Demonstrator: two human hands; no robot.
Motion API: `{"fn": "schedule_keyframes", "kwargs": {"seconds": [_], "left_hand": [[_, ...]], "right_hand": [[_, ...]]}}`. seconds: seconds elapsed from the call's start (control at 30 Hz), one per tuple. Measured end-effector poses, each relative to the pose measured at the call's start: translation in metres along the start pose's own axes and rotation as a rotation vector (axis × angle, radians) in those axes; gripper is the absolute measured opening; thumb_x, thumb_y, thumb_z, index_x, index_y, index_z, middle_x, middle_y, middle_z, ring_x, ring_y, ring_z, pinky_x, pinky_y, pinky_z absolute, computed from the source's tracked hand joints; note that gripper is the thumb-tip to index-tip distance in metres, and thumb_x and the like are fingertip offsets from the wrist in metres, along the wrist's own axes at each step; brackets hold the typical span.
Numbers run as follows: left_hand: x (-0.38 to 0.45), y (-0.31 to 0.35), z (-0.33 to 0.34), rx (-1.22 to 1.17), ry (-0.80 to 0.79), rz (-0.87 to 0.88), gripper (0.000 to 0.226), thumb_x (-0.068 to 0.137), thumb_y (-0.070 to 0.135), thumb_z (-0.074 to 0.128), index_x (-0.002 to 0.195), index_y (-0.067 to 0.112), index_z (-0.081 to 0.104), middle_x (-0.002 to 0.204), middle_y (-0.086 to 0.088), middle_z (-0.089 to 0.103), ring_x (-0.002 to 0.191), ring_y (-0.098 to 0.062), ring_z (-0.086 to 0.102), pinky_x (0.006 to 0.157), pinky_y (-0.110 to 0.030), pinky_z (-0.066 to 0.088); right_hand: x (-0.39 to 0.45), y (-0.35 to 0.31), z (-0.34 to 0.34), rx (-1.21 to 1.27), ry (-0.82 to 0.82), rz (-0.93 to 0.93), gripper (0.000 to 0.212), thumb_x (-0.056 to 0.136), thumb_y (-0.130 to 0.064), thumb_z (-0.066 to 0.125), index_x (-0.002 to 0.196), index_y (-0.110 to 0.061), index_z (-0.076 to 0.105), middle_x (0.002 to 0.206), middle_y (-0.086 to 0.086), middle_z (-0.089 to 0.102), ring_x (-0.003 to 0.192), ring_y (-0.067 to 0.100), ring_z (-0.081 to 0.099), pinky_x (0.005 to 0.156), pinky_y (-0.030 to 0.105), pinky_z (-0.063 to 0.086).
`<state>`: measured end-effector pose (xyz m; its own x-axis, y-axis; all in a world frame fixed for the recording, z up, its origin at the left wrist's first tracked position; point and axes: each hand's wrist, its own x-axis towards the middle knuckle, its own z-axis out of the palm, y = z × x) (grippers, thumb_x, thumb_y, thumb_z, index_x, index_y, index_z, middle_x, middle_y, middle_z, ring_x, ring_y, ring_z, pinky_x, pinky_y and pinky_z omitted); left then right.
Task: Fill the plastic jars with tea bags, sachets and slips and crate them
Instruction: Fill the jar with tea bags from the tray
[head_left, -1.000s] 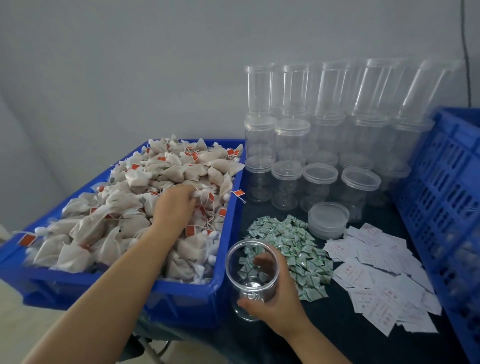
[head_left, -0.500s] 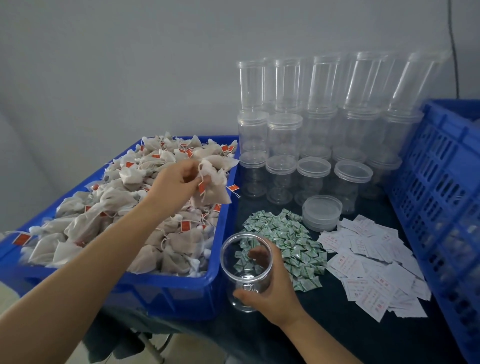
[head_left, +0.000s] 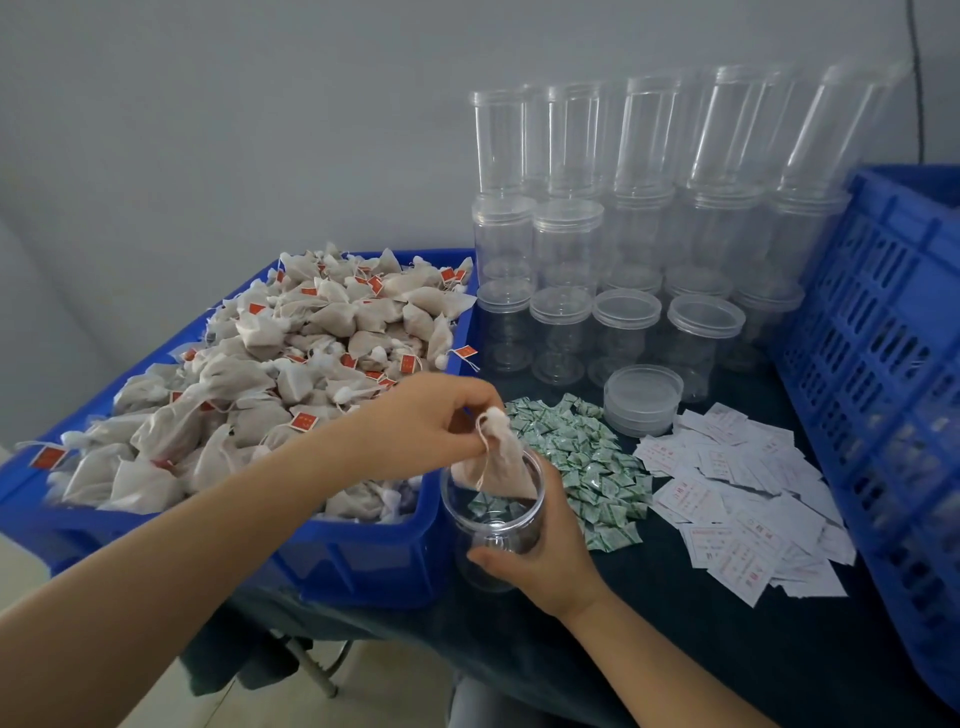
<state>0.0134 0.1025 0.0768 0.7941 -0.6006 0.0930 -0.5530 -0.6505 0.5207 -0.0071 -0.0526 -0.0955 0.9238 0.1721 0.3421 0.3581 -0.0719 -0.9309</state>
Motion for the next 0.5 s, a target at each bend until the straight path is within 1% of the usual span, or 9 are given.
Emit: {"fn": "schedule_keyframes", "kwargs": {"seconds": [0.07, 0.1, 0.17, 0.23, 0.3, 0.33, 0.4, 0.47, 0.5], "left_hand": [[-0.001, -0.001, 0.007, 0.082, -0.057, 0.008, 0.007, 0.087, 0.021, 0.063, 0.09, 0.027, 0.062, 0.083, 0.009, 0.066, 0.077, -0.006, 0.062, 0.074, -0.028, 0.053], [-0.001, -0.001, 0.01, 0.118, -0.078, 0.017, 0.008, 0.088, 0.019, 0.062, 0.091, 0.026, 0.061, 0.084, 0.009, 0.066, 0.077, -0.005, 0.061, 0.074, -0.028, 0.053], [-0.001, -0.001, 0.016, 0.207, -0.117, 0.032, 0.013, 0.089, 0.018, 0.058, 0.098, 0.027, 0.059, 0.086, 0.014, 0.063, 0.076, 0.001, 0.057, 0.072, -0.02, 0.049], [0.0, 0.0, 0.022, 0.35, -0.151, 0.062, 0.02, 0.09, 0.02, 0.055, 0.107, 0.028, 0.059, 0.081, 0.018, 0.054, 0.072, 0.004, 0.049, 0.068, -0.017, 0.041], [0.004, 0.002, 0.028, 0.536, -0.182, 0.134, 0.021, 0.09, 0.02, 0.052, 0.108, 0.027, 0.06, 0.076, 0.016, 0.045, 0.074, -0.001, 0.045, 0.065, -0.021, 0.035], [0.006, 0.004, 0.03, 0.604, -0.207, 0.175, 0.019, 0.089, 0.02, 0.052, 0.105, 0.026, 0.062, 0.076, 0.013, 0.045, 0.077, -0.007, 0.047, 0.062, -0.023, 0.034], [0.012, 0.006, 0.035, 0.656, -0.309, 0.188, 0.016, 0.089, 0.018, 0.052, 0.098, 0.022, 0.063, 0.075, 0.01, 0.048, 0.075, -0.013, 0.05, 0.056, -0.022, 0.032], [0.021, 0.007, 0.037, 0.618, -0.48, 0.111, 0.014, 0.091, 0.017, 0.052, 0.097, 0.019, 0.065, 0.074, 0.011, 0.048, 0.07, -0.011, 0.048, 0.054, -0.017, 0.03], [0.026, 0.009, 0.037, 0.585, -0.57, 0.071, 0.013, 0.092, 0.017, 0.053, 0.098, 0.018, 0.065, 0.074, 0.012, 0.048, 0.07, -0.01, 0.048, 0.056, -0.015, 0.03]], "right_hand": [[0.0, 0.001, 0.0, 0.004, -0.001, -0.006, 0.092, 0.06, -0.04, 0.088, 0.136, -0.054, 0.038, 0.133, -0.021, 0.053, 0.128, 0.012, 0.054, 0.1, 0.027, 0.05], [-0.001, 0.001, 0.0, 0.005, -0.001, -0.008, 0.092, 0.06, -0.04, 0.088, 0.136, -0.055, 0.038, 0.133, -0.022, 0.053, 0.129, 0.011, 0.053, 0.1, 0.026, 0.05], [0.0, 0.0, 0.0, 0.009, -0.002, -0.006, 0.092, 0.061, -0.038, 0.088, 0.134, -0.061, 0.037, 0.131, -0.025, 0.053, 0.128, 0.007, 0.053, 0.097, 0.02, 0.049], [0.0, -0.001, 0.0, 0.021, -0.004, -0.013, 0.091, 0.062, -0.035, 0.088, 0.133, -0.063, 0.038, 0.132, -0.025, 0.054, 0.128, 0.007, 0.054, 0.096, 0.018, 0.048], [0.0, -0.001, 0.0, 0.027, -0.003, -0.022, 0.09, 0.063, -0.034, 0.088, 0.135, -0.059, 0.039, 0.133, -0.024, 0.053, 0.129, 0.008, 0.054, 0.098, 0.019, 0.048], [0.0, -0.001, 0.0, 0.027, -0.004, -0.022, 0.091, 0.063, -0.036, 0.088, 0.136, -0.057, 0.038, 0.134, -0.024, 0.053, 0.129, 0.008, 0.053, 0.099, 0.02, 0.048], [0.0, 0.001, 0.0, 0.019, -0.007, -0.012, 0.092, 0.062, -0.039, 0.088, 0.137, -0.054, 0.036, 0.135, -0.023, 0.052, 0.129, 0.009, 0.053, 0.101, 0.025, 0.049], [-0.001, 0.004, -0.001, 0.02, -0.014, -0.003, 0.095, 0.062, -0.038, 0.089, 0.14, -0.05, 0.035, 0.136, -0.022, 0.052, 0.129, 0.01, 0.054, 0.1, 0.027, 0.05], [-0.001, 0.004, -0.001, 0.022, -0.017, -0.001, 0.096, 0.062, -0.037, 0.089, 0.14, -0.051, 0.034, 0.135, -0.023, 0.052, 0.129, 0.009, 0.054, 0.098, 0.025, 0.051]]}}
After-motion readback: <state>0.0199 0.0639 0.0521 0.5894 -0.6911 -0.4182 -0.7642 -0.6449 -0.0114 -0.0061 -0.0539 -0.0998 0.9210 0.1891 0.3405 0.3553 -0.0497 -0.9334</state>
